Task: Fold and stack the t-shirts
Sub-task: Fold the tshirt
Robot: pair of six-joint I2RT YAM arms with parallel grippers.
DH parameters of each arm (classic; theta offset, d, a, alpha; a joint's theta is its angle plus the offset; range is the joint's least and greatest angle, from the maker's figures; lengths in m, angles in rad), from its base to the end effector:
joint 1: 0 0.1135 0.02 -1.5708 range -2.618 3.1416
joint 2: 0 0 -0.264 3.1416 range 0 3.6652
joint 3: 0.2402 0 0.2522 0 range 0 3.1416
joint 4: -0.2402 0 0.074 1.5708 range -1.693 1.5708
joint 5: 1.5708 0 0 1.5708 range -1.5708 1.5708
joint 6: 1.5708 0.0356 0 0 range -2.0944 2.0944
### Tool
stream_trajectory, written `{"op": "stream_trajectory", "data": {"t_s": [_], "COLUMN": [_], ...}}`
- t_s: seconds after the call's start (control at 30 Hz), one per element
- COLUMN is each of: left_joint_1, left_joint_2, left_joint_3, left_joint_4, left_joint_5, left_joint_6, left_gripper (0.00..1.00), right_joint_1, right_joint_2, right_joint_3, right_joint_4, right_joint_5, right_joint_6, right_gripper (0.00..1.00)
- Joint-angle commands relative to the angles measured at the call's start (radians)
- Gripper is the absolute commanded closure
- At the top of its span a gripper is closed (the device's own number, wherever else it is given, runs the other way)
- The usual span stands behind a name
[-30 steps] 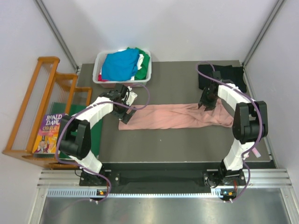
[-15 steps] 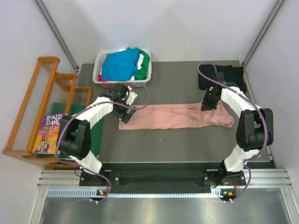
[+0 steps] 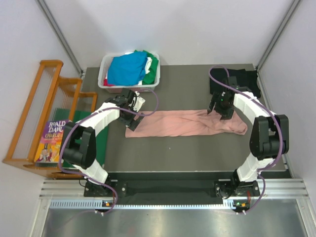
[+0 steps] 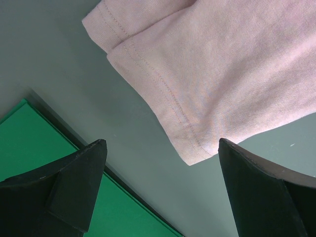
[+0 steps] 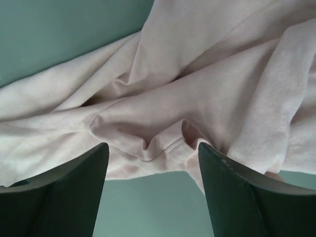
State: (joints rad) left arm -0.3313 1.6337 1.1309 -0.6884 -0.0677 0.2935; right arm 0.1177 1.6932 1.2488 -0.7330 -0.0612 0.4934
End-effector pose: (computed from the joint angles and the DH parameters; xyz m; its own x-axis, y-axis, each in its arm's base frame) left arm 0.3041 -0.1020 0.2098 -0.7537 0.5645 -0.3365 0.5421 0.8235 0.1673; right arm 0.3386 0.0422 0.2232 -0.8744 0.3727 -0.3109 0.3107 0.9219 0.2313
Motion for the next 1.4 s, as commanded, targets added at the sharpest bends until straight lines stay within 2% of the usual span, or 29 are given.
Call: {"op": "stream_trajectory", "data": {"t_s": [0.0,0.13,0.3,0.33,0.37,0.43,0.47,0.6,0.87,1.27,1.37], "left_joint_1": [-0.005,-0.005,-0.005,-0.005,-0.005,-0.006,-0.005,-0.005,-0.005,-0.005,-0.005], "left_joint_2": [-0.032,-0.035,-0.035,-0.035,-0.034,-0.034,-0.031,-0.029,-0.032,-0.028,-0.028], "left_joint_3": [0.001,0.013,0.02,0.02,0.023,0.021,0.021,0.02,0.007,-0.01,-0.017], "left_joint_4": [0.03,0.026,0.026,0.027,0.027,0.026,0.026,0.029,0.039,0.046,0.052], "left_joint_5": [0.006,0.005,0.002,0.005,0.005,0.006,0.006,0.003,0.002,-0.003,-0.007], "left_joint_6": [-0.002,0.001,0.002,0.001,0.001,-0.001,-0.001,0.001,0.001,0.001,0.003], "left_gripper": [0.01,0.01,0.01,0.01,0.01,0.01,0.01,0.01,0.01,0.01,0.01], "right_joint_1": [0.005,0.007,0.004,0.005,0.005,0.005,0.004,0.003,0.002,-0.029,-0.032], "right_joint_2": [0.032,0.051,0.069,0.069,0.068,0.065,0.065,0.065,0.06,0.255,0.299], "right_joint_3": [0.021,0.021,0.018,0.015,0.014,0.018,0.021,0.046,0.087,0.432,0.475], "right_joint_4": [0.007,0.018,0.02,0.021,0.023,0.021,0.018,0.001,-0.008,-0.058,-0.066], "right_joint_5": [0.02,0.005,-0.005,-0.005,-0.005,-0.005,-0.005,0.0,0.001,-0.045,-0.037], "right_joint_6": [-0.003,0.001,-0.003,-0.003,-0.003,-0.001,-0.001,-0.001,0.004,0.03,0.022], "right_gripper": [0.25,0.33,0.49,0.53,0.62,0.69,0.77,0.93,0.99,1.0,1.0]}}
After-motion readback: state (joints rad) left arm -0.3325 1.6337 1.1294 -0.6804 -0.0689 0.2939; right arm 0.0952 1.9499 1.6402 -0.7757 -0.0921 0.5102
